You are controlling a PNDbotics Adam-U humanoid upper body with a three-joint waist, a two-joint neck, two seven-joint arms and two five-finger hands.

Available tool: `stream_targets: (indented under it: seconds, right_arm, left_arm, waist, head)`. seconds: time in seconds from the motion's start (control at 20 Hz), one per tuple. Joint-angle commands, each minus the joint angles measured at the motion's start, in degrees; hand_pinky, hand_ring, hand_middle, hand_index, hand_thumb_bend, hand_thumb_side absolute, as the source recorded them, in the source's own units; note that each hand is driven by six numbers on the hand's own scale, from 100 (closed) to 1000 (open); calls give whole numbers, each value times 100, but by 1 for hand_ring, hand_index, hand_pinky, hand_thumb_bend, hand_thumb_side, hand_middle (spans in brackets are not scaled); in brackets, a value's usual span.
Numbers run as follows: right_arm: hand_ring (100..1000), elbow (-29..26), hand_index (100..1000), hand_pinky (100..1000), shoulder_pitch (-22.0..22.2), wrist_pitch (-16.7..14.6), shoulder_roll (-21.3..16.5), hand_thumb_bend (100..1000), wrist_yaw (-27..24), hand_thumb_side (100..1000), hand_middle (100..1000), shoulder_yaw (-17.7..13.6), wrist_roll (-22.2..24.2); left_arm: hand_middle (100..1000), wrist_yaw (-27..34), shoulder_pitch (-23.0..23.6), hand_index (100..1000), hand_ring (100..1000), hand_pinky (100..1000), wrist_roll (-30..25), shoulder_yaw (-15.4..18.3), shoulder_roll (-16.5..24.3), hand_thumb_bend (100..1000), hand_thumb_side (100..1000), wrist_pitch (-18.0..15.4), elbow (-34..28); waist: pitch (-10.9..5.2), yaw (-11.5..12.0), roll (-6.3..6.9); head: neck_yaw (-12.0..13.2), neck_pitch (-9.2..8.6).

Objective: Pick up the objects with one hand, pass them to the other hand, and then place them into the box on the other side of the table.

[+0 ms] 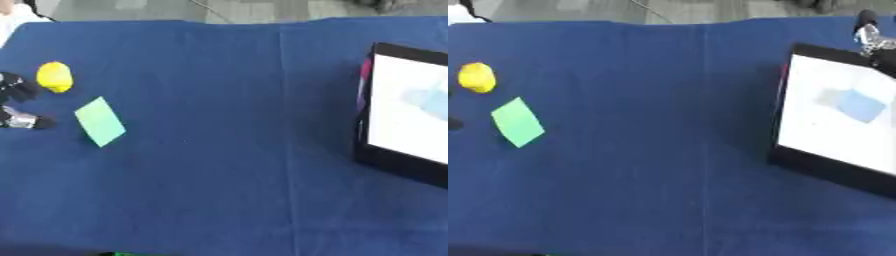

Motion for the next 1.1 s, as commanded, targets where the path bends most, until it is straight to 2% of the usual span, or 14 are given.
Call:
stream_targets:
  seconds: [0.05,0.25,0.6,1.1]
  right_arm:
    - [1000,-118,985,943,-55,39,-136,100,-28,463,956,-20,-15]
    - [1000,-118,983,943,-47,66,-117,100,-19,469,954,2,-5]
    - [1000,-118,979,943,-34,114,-94,100,-10,472,949,26,-15]
    - [1000,-118,976,943,-31,164,-79,100,-28,482,946,40,-42]
  left_arm:
    - [812,-327,-188,894,890,930,-101,-101,56,628,480,34,55]
    - [811,-546,-334,894,893,936,-95,-193,-77,635,489,158,142]
    - [807,-591,-614,892,888,939,-74,-227,-376,642,522,354,411]
    - [807,-547,-912,891,896,947,-340,-334,-675,668,551,205,564]
  waist:
    - [-160,-3,3]
    - [-160,-6,10]
    - [-165,-15,14]
    - [-180,-40,34]
  head:
    - [40,27]
    - [56,45]
    - [72,57]
    - [95,52]
